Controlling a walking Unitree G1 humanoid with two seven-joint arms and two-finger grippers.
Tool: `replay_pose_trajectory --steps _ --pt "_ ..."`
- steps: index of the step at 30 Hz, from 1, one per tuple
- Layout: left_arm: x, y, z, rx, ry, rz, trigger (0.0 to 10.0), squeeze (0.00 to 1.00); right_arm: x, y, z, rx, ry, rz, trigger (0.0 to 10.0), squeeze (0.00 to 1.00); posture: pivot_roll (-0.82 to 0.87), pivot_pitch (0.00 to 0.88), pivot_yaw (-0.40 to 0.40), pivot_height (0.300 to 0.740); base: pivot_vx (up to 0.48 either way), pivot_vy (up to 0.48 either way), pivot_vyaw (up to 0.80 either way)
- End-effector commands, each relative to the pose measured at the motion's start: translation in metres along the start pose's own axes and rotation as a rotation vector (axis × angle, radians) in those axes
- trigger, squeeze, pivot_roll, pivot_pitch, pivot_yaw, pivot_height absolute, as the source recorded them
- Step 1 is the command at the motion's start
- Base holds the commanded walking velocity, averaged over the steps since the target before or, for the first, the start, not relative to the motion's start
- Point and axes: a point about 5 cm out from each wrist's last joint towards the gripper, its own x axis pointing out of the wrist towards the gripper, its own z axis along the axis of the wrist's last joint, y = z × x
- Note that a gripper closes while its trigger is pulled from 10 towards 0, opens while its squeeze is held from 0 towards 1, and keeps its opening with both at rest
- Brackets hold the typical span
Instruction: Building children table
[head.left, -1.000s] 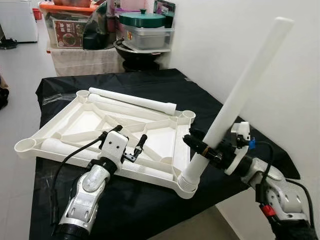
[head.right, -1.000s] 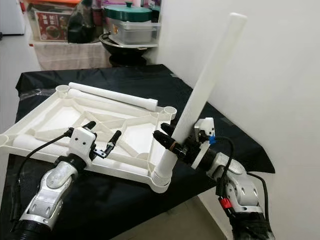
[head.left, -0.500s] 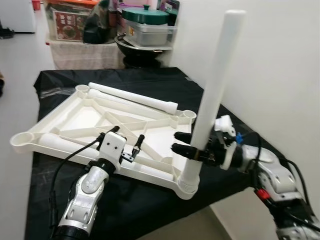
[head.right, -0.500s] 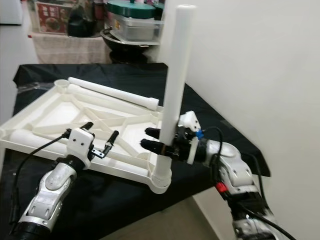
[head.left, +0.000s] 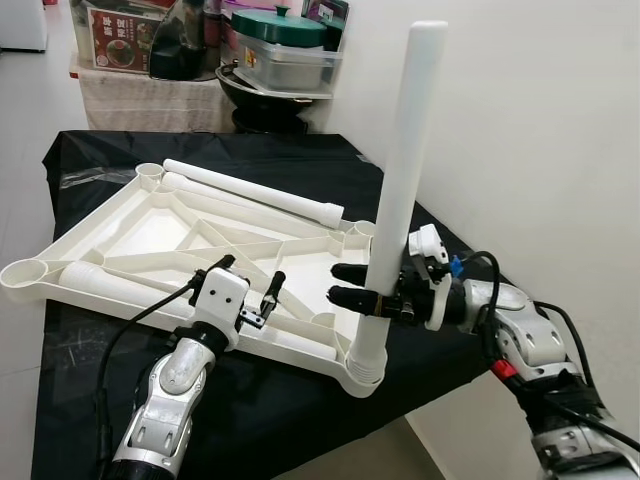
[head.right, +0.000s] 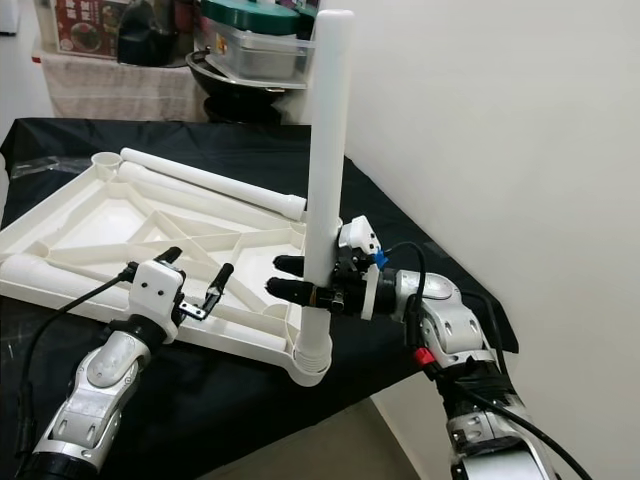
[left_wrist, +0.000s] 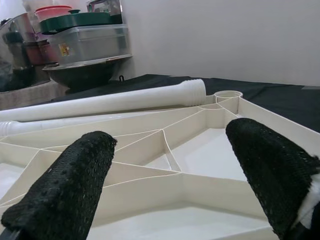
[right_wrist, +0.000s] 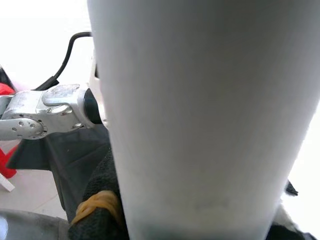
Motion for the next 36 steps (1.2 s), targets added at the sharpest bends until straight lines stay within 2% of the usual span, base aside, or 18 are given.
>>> replay_pose_trajectory --steps 1,3,7,10,14,16,19,22,24,25,27,28,29,31,32,34,35,36 --pt "0.0 -0.003 0.0 0.001 0.003 -0.004 10.0 0.0 0.004 0.004 -0.024 0.09 0.047 0.004 10.0 0.0 0.14 0.0 -0.203 0.74 0.0 0.0 0.0" --pt "0.0 -0.004 -0.001 0.0 0.006 -0.009 10.0 0.0 0.006 0.004 -0.028 0.097 0.017 -0.067 10.0 0.0 0.14 0.0 -0.197 0.74 0.0 0.0 0.0" --pt "0.0 -0.004 -0.001 -0.001 0.008 -0.01 10.0 0.0 0.007 0.004 -0.03 0.098 -0.003 -0.12 10.0 0.0 0.13 0.0 -0.193 0.74 0.0 0.0 0.0" --pt "0.0 -0.004 -0.002 -0.002 0.014 -0.01 10.0 0.0 0.009 -0.004 -0.036 0.09 -0.059 -0.407 10.0 0.0 0.12 0.0 -0.187 0.74 0.0 0.0 0.0" --pt "0.0 -0.004 -0.003 -0.006 0.017 -0.01 10.0 0.0 0.012 0.001 -0.038 0.094 -0.08 -0.438 10.0 0.0 0.12 0.0 -0.187 0.74 0.0 0.0 0.0" --pt "-0.001 -0.005 -0.003 -0.008 0.022 -0.015 10.0 0.0 0.016 0.013 -0.046 0.104 -0.085 -0.453 10.0 0.0 0.11 0.0 -0.177 0.74 0.0 0.0 0.0" --pt "-0.001 -0.005 -0.004 -0.007 0.024 -0.018 10.0 0.0 0.023 0.024 -0.054 0.1 -0.049 -0.453 10.0 0.0 0.1 0.0 -0.175 0.74 0.0 0.0 0.0" --pt "0.0 -0.004 -0.005 -0.006 0.026 -0.014 10.0 0.0 0.029 0.03 -0.066 0.1 0.025 -0.467 10.0 0.0 0.1 0.0 -0.179 0.74 0.0 0.0 0.0" --pt "0.0 -0.004 -0.005 -0.006 0.026 -0.014 10.0 0.0 0.029 0.03 -0.066 0.1 0.025 -0.467 10.0 0.0 0.1 0.0 -0.179 0.74 0.0 0.0 0.0" --pt "0.0 -0.004 -0.005 -0.006 0.026 -0.011 10.0 0.0 0.029 0.025 -0.082 0.15 0.13 -0.57 10.0 0.0 0.1 0.0 -0.183 0.74 0.0 0.0 0.0" --pt "0.0 -0.004 -0.005 -0.006 0.026 -0.011 10.0 0.0 0.029 0.025 -0.082 0.15 0.13 -0.57 10.0 0.0 0.1 0.0 -0.183 0.74 0.0 0.0 0.0" --pt "-0.001 -0.004 -0.005 -0.006 0.027 -0.01 10.0 0.0 0.026 0.018 -0.091 0.194 0.178 -0.679 10.0 0.0 0.1 0.0 -0.188 0.74 0.0 0.0 0.0" --pt "-0.001 -0.004 -0.005 -0.006 0.027 -0.01 10.0 0.0 0.026 0.018 -0.091 0.194 0.178 -0.679 10.0 0.0 0.1 0.0 -0.188 0.74 0.0 0.0 0.0" --pt "-0.002 -0.005 -0.006 -0.005 0.031 -0.007 10.0 0.0 0.017 0.006 -0.105 0.255 0.26 -0.907 10.0 0.0 0.11 0.0 -0.191 0.74 0.0 0.0 0.0" --pt "-0.002 -0.005 -0.006 -0.005 0.031 -0.007 10.0 0.0 0.017 0.006 -0.105 0.255 0.26 -0.907 10.0 0.0 0.11 0.0 -0.191 0.74 0.0 0.0 0.0" --pt "-0.002 -0.005 -0.006 -0.004 0.034 -0.006 10.0 0.0 0.01 0.002 -0.111 0.308 0.283 -1.077 10.0 0.0 0.11 0.0 -0.191 0.74 0.0 0.0 0.0" --pt "-0.002 -0.005 -0.006 -0.004 0.034 -0.006 10.0 0.0 0.01 0.002 -0.111 0.308 0.283 -1.077 10.0 0.0 0.11 0.0 -0.191 0.74 0.0 0.0 0.0" --pt "-0.002 -0.005 -0.007 -0.003 0.035 -0.005 10.0 0.0 0.007 0.0 -0.113 0.357 0.269 -1.153 10.0 0.0 0.11 0.0 -0.19 0.74 0.0 0.0 0.0"
